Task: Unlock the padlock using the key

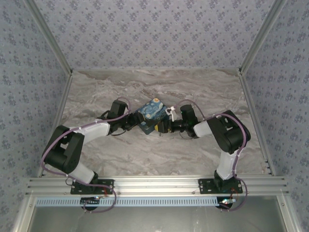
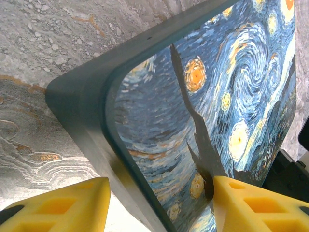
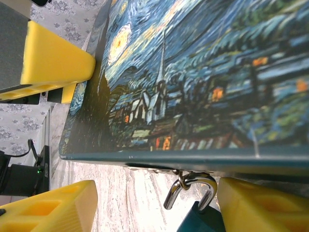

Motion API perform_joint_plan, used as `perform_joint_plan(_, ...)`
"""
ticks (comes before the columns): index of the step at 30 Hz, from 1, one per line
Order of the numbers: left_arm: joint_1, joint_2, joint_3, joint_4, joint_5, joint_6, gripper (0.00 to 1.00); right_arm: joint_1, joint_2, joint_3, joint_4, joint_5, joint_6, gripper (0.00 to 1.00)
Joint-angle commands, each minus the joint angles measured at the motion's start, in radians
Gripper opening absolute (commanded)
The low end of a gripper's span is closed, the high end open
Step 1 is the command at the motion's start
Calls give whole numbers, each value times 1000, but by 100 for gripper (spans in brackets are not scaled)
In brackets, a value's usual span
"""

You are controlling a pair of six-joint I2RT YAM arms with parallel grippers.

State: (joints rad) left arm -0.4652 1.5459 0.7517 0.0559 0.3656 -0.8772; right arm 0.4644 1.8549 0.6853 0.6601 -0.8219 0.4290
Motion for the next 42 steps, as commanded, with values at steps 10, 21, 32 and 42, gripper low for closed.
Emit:
perform_joint_plan(10,-10,14,-41,-159,-64,6,56,-21,11,-36,94,-34,52,52)
perform_joint_plan(21,-13,19,-39,-160,-68,4,55,-31,3,-46,108,-39,56,37)
perform_joint_plan(32,-16,16,-37,-160,-70,4,56,-25,22,-37,104,-22,62,28)
perform_joint_plan(42,-17,17,-38,-163,-71,4,55,-21,41,-33,136,14,99,15)
